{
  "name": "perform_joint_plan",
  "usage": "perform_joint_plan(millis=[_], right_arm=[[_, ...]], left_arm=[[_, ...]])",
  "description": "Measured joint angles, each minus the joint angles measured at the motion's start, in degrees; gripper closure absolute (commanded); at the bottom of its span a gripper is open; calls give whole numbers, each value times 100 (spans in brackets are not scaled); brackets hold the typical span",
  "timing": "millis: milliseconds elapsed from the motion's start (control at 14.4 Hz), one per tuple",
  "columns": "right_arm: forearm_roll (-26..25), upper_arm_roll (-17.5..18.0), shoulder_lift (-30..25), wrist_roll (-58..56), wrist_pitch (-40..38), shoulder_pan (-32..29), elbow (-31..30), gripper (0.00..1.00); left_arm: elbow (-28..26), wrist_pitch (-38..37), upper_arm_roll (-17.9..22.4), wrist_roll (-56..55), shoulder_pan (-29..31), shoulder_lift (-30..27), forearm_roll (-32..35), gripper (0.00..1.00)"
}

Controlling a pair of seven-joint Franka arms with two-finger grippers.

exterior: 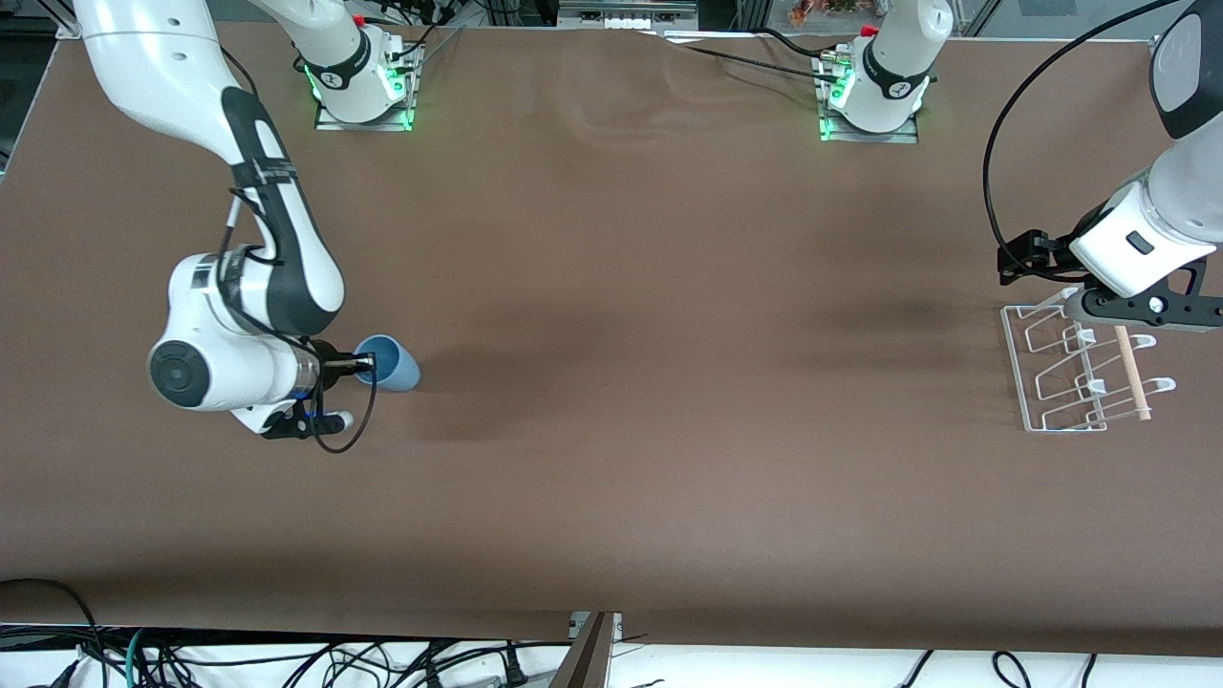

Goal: Transfer cup to left arm and place on rack
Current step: 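Close the right gripper on the blue cup rim and lift, then carry the cup toward the middle while the left gripper approaches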

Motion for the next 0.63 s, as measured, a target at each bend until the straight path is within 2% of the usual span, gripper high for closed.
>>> perform_joint_plan(millis=[139,279,418,627], right_arm=[[859,85,-17,784,-199,113,442,100],[1385,262,-25,1888,-228,337,810,100],[1719,467,-27,3273,-35,639,1091,100],[1926,782,-24,4670,646,1079,1258,100]], left_arm=[[0,-13,0,0,0,0,-1,0],[0,-16,0,0,0,1,-2,0],[0,-19,0,0,0,1,-2,0],[0,-49,-1,0,0,2,-2,0]])
